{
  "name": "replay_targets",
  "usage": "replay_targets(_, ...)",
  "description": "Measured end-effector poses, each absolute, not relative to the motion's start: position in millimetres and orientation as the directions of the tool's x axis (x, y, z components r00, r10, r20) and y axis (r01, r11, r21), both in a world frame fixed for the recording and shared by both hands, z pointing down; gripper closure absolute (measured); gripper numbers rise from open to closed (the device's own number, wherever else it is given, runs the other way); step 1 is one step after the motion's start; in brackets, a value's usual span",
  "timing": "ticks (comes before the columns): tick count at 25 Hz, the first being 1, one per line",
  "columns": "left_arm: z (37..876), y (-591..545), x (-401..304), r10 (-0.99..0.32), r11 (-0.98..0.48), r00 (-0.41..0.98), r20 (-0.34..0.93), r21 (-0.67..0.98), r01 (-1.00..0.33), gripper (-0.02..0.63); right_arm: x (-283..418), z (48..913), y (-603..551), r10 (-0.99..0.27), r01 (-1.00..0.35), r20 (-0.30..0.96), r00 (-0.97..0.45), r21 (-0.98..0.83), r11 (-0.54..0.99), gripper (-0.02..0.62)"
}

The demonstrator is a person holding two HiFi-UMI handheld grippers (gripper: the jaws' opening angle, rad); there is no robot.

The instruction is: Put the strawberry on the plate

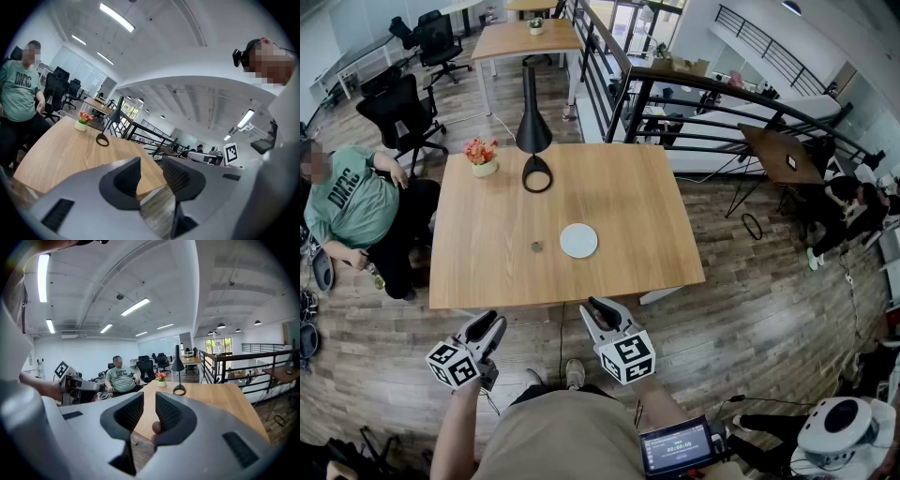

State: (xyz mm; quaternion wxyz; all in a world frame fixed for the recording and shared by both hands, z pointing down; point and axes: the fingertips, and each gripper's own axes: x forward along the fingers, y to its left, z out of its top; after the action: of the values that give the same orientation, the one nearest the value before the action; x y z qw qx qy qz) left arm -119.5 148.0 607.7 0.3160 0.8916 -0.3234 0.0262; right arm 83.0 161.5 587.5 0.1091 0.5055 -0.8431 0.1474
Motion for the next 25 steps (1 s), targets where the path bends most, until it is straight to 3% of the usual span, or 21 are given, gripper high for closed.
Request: replay_targets(25,610.3,159.1,-68.8,-0.615,-0.565,0.744,0.259,0.514,-0.646,0.476,129.9,598.2,162.8,-0.799,-0.854,0.318,-0.511,-0.086,0.512,0.511)
